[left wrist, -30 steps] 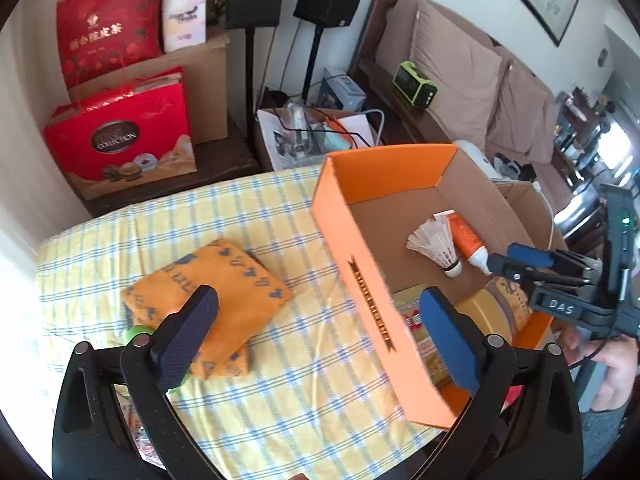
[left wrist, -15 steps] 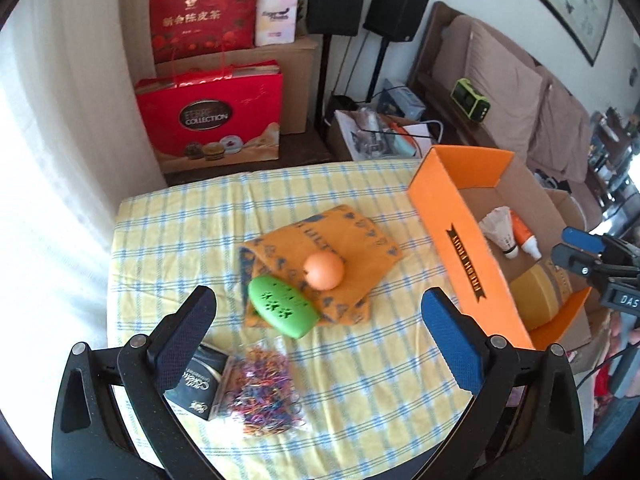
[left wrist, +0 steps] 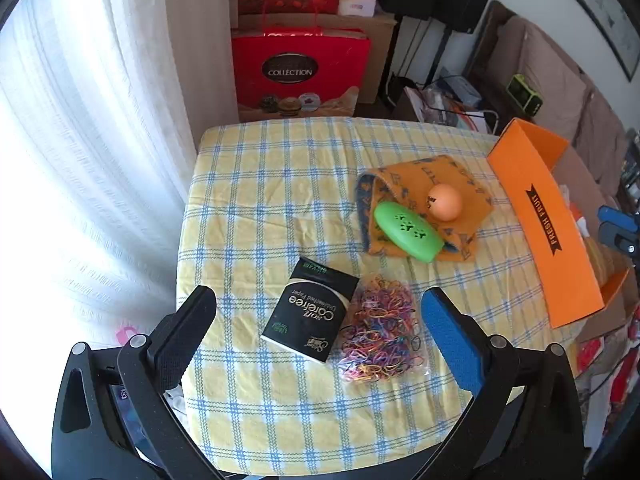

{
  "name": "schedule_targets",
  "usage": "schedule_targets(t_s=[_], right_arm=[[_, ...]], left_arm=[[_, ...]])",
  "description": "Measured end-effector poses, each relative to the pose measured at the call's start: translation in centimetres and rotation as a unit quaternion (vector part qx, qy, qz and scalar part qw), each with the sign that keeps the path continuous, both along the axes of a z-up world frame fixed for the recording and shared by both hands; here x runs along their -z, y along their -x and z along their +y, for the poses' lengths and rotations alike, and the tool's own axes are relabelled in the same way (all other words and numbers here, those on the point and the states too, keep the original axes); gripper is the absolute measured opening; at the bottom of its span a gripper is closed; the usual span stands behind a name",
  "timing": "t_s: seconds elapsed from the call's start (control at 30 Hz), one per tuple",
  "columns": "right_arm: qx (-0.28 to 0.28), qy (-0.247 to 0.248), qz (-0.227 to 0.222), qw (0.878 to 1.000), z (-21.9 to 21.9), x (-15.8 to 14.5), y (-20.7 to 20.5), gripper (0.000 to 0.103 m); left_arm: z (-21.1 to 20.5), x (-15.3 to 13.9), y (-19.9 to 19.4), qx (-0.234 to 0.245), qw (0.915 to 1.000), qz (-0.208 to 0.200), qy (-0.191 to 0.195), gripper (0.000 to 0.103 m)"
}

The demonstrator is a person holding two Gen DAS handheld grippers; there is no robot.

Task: Organize objects
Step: 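Move the left tool to the black Carefree box while the right moves to the green soap case, then close the right gripper on the green case while the left closes on the Carefree box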

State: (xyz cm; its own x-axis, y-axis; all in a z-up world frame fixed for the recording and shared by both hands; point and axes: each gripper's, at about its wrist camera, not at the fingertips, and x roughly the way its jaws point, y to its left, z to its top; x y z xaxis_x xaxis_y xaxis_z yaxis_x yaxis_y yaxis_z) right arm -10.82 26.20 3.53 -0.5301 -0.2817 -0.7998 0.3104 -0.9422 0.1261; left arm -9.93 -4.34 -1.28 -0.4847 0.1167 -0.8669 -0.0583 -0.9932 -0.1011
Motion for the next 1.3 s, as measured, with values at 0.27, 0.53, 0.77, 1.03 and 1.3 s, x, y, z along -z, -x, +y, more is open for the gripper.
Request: schedule_targets(t_s=[0.27, 0.53, 0.77, 1.03, 1.3], right_arm=[[-0.026, 0.017, -0.018, 0.999, -2.9, 1.4, 0.7, 0.077], [-0.048, 0.038, -0.034, 0.998, -5.4, 2.6, 1.5, 0.077], [-0.068, 0.045, -0.047, 0.996, -8.0, 3.6, 2.5, 0.076], [-0.090, 0.042, -0.068, 0.993, -11.5, 5.2, 5.3, 0.063], [-0.106, 0.011, -0.102, 0.989, -14.5, 8.0, 7.8, 0.052]], left_arm=[[-1.1, 2.5, 0.3, -0.002, 0.9998, -0.011, -0.015, 0.103], [0.0, 5.9, 1.5, 0.007, 0.9993, -0.037, -0.008, 0.103], [0.2, 7.3, 2.4, 0.006, 0.9990, -0.043, -0.005, 0.102], [-0.2, 7.6, 3.2, 0.008, 0.9990, -0.042, -0.008, 0.093], [-0.2, 8.5, 3.3, 0.015, 0.9982, -0.054, -0.023, 0.074]])
